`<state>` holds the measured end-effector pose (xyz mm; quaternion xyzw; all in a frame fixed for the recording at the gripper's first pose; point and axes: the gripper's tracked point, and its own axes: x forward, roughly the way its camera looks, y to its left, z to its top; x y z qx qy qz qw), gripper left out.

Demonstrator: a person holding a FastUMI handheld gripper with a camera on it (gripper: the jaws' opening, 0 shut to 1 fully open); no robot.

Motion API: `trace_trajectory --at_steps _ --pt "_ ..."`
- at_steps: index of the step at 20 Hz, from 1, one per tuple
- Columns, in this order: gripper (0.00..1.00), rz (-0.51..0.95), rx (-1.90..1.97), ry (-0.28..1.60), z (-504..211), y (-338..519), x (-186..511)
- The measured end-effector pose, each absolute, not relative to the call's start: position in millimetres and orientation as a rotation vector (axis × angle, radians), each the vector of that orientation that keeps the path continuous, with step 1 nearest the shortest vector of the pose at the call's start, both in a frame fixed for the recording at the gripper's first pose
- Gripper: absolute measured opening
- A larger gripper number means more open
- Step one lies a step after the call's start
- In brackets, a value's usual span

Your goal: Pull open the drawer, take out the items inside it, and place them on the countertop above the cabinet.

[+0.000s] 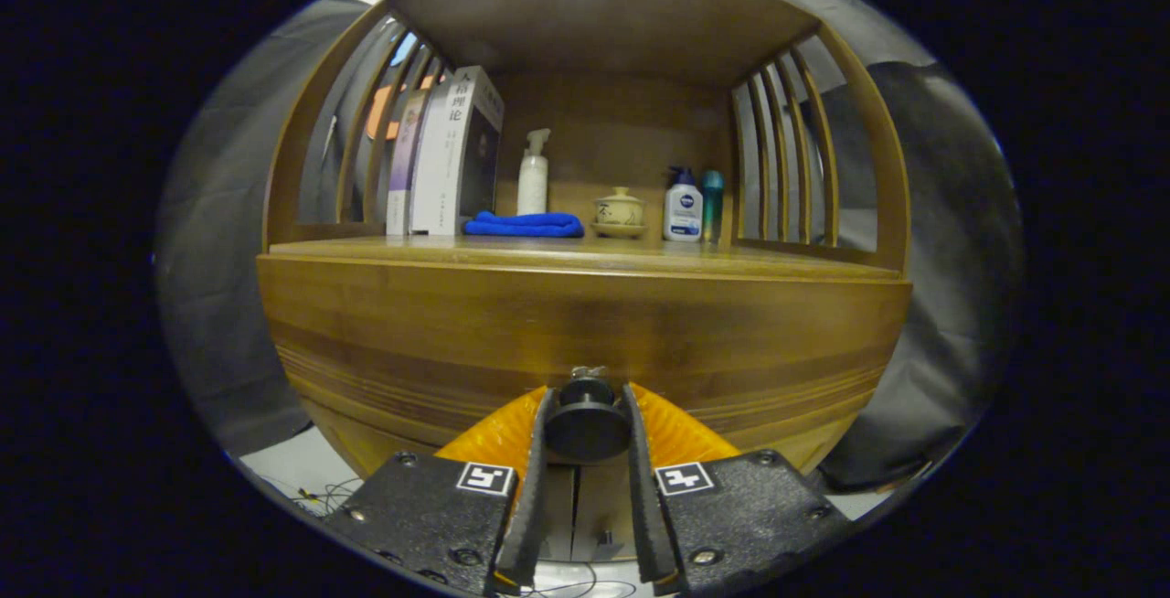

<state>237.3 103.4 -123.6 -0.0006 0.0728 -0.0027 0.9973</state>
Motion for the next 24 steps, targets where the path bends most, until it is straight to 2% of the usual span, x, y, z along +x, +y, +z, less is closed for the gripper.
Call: trace_trajectory --at_steps 5,24 --pt "0.37 0.0 -0.003 0.165 -125 103 237" --pt "0.37 0.019 -0.039 0.182 -131 100 157"
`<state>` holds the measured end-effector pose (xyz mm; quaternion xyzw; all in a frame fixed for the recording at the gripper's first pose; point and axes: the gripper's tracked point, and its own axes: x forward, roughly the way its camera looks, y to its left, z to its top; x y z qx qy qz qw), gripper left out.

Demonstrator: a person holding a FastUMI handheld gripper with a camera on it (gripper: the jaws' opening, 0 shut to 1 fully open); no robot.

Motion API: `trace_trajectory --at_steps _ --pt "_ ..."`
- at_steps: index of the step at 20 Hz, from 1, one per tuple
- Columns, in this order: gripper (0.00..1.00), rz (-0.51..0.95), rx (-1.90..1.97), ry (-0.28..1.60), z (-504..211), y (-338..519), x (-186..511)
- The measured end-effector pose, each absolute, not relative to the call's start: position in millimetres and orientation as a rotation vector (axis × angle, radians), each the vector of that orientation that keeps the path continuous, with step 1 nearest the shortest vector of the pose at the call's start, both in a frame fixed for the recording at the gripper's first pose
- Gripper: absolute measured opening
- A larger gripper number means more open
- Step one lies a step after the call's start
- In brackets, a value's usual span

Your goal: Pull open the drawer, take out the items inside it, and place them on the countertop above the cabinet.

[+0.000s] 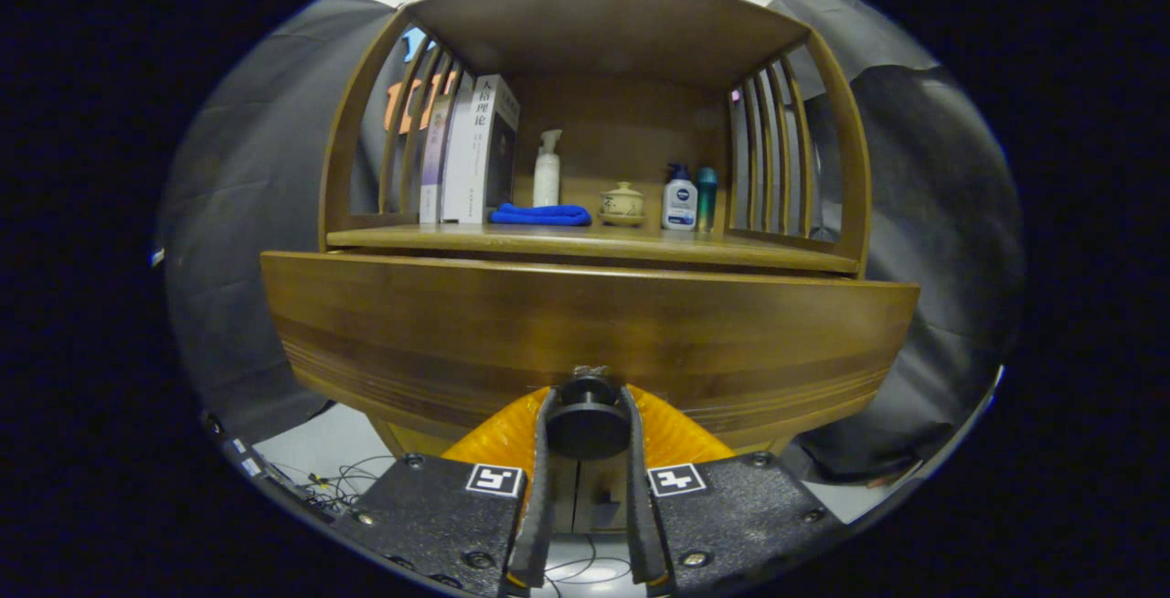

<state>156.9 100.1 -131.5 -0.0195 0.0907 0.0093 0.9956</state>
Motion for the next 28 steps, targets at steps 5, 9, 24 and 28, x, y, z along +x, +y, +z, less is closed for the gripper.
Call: trace_trajectory --at_steps 5,9,24,28 --pt "0.37 0.022 -0.03 0.186 -133 101 126" --pt "0.37 0.023 -0.032 0.187 -135 100 107" --pt "0.37 0.03 -0.039 0.166 -147 102 69" --pt "0.47 0.057 0.007 0.16 -144 103 65"
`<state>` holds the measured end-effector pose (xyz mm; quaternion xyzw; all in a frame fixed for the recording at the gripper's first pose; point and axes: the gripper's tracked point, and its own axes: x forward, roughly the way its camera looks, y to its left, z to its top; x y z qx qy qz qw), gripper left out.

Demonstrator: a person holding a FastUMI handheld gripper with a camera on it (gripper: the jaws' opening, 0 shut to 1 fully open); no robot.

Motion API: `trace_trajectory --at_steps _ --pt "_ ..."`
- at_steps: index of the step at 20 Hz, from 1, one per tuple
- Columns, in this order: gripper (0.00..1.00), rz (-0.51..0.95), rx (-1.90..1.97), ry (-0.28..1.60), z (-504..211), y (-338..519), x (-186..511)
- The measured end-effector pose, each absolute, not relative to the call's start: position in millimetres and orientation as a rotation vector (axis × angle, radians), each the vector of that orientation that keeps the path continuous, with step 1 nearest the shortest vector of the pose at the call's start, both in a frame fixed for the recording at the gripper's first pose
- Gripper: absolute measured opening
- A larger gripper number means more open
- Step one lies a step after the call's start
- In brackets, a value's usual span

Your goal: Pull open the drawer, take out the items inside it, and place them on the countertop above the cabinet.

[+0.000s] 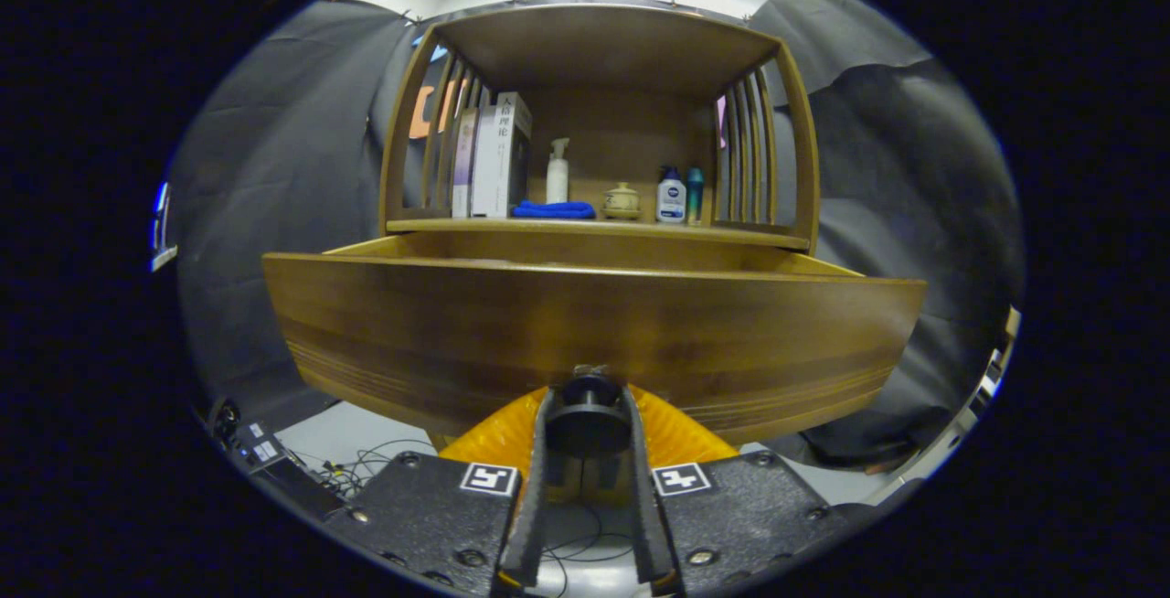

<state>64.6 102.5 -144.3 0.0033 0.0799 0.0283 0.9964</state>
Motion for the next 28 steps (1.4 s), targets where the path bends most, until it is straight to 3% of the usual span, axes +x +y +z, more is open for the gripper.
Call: trace_trajectory --at_steps 6,13,18,23,28 --pt "1.0 0.1 0.009 0.016 -70 90 43" --pt "1.0 0.06 0.066 -0.11 61 51 63" --pt "1.0 0.075 0.068 -0.045 128 54 112" --pt "1.0 0.141 0.075 0.211 126 84 167" --pt "1.0 0.139 0.071 0.613 42 99 211"
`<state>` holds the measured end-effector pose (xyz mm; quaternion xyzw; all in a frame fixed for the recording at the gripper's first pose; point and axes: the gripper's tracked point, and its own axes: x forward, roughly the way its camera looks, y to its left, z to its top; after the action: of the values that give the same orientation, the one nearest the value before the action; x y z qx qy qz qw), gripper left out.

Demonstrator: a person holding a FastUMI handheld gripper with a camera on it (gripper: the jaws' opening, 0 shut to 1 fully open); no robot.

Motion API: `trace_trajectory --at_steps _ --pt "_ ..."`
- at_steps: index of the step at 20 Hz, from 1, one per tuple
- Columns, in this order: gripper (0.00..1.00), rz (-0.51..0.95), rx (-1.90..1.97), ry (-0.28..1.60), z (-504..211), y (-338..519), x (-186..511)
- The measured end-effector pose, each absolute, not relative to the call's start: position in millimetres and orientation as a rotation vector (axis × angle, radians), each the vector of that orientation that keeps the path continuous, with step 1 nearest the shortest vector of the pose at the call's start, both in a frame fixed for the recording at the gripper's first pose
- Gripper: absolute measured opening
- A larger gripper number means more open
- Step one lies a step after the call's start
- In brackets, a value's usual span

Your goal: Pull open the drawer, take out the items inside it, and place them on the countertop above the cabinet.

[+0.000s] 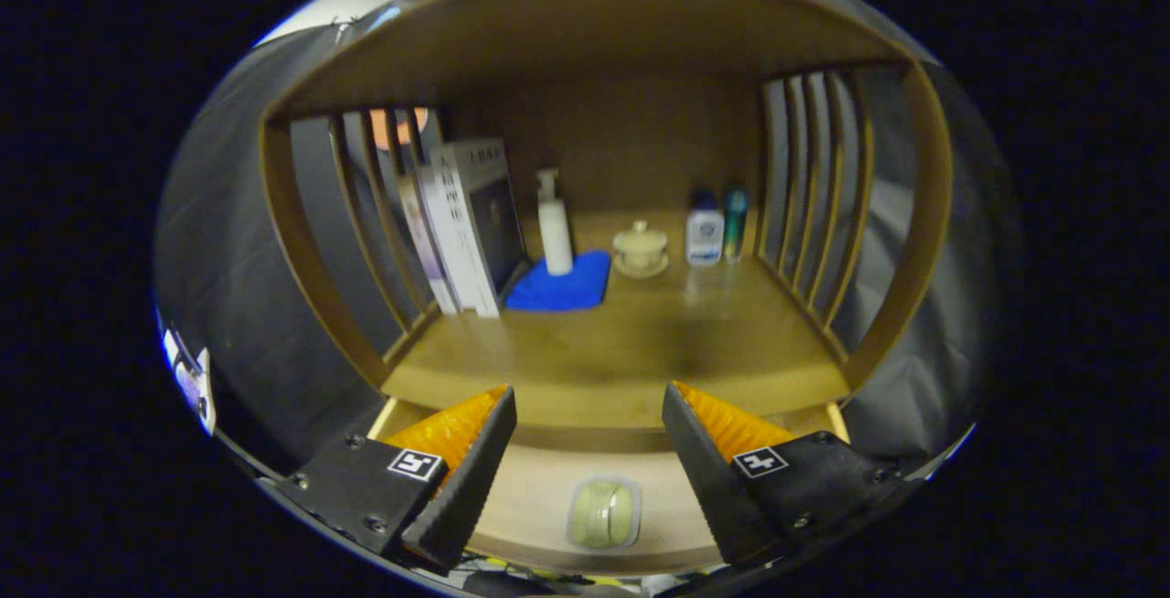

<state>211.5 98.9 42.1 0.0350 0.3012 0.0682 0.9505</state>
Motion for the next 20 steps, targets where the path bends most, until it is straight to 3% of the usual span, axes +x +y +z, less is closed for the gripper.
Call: trace_trajectory --at_steps 7,11,13,16,18,20 --pt "0.94 0.131 -0.022 1.041 -75 99 195" --pt "0.83 0.102 -0.043 1.159 -114 97 191" --pt "0.71 0.064 -0.073 1.187 -123 91 191" --pt "0.42 0.065 -0.093 1.196 -128 90 191" --pt "0.32 0.084 -0.106 1.2 -126 91 192" --pt "0.27 0.1 -0.116 1.199 -126 91 190"
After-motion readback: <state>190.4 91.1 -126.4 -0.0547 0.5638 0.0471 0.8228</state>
